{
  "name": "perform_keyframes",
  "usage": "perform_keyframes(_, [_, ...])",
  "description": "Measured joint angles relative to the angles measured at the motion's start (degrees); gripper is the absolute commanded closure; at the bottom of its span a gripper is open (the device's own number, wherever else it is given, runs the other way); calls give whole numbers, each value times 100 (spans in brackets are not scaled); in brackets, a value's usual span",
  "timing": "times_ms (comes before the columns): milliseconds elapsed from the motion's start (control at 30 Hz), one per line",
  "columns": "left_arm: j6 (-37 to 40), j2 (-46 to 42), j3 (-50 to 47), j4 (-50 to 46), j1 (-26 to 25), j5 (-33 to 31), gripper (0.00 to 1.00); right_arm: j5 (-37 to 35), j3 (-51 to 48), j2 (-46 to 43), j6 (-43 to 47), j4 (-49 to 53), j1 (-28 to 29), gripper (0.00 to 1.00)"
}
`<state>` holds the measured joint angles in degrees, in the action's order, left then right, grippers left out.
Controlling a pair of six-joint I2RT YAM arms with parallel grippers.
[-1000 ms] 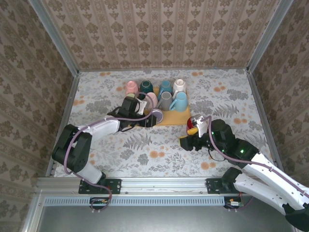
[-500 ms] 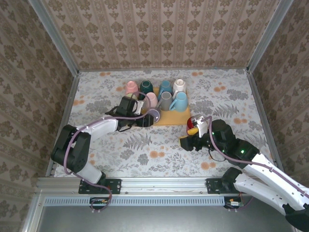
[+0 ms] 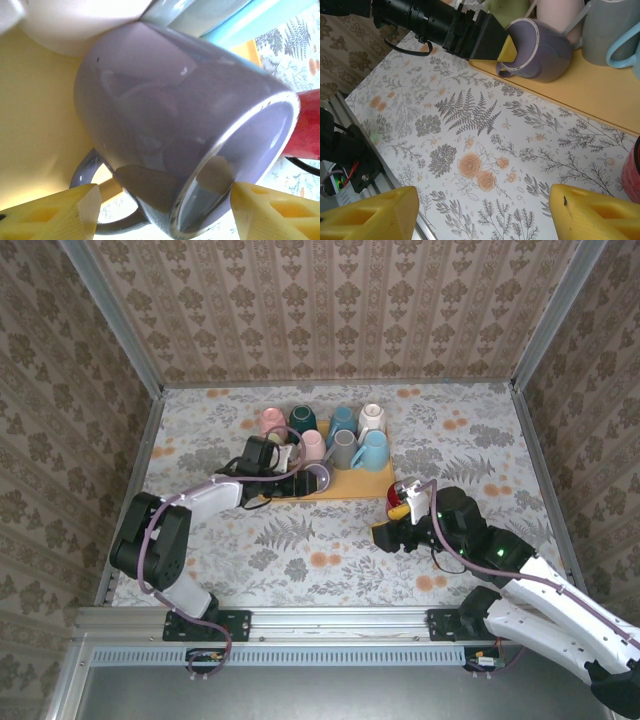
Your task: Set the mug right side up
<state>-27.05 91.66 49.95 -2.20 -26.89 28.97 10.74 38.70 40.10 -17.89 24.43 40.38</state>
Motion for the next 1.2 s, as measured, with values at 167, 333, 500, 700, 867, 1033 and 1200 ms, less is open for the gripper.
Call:
perform_keyframes(167, [2, 0, 44, 129, 0, 24, 28, -4, 0, 4, 15, 2, 0, 23])
perform_keyframes(333, [7, 0, 142, 125, 0, 17, 28, -4, 0, 2, 15, 4, 0, 23])
perform_keyframes(500, [197, -81, 208, 0, 0, -63, 27, -46, 0, -15, 13, 48, 0, 23])
perform_keyframes(700, [907, -546, 208, -520, -92, -457, 27, -107, 0, -59, 13, 63, 0, 23])
perform_keyframes(867, [1368, -625, 212, -782, -310, -710, 27, -109, 0, -68, 13, 63, 0, 23])
perform_keyframes(1033, [1530, -516, 341, -957, -330, -848, 27, -109, 0, -79, 13, 66, 0, 22])
perform_keyframes(1200, [1665, -212, 719, -1117, -363, -1047, 27, -111, 0, -79, 13, 66, 0, 22])
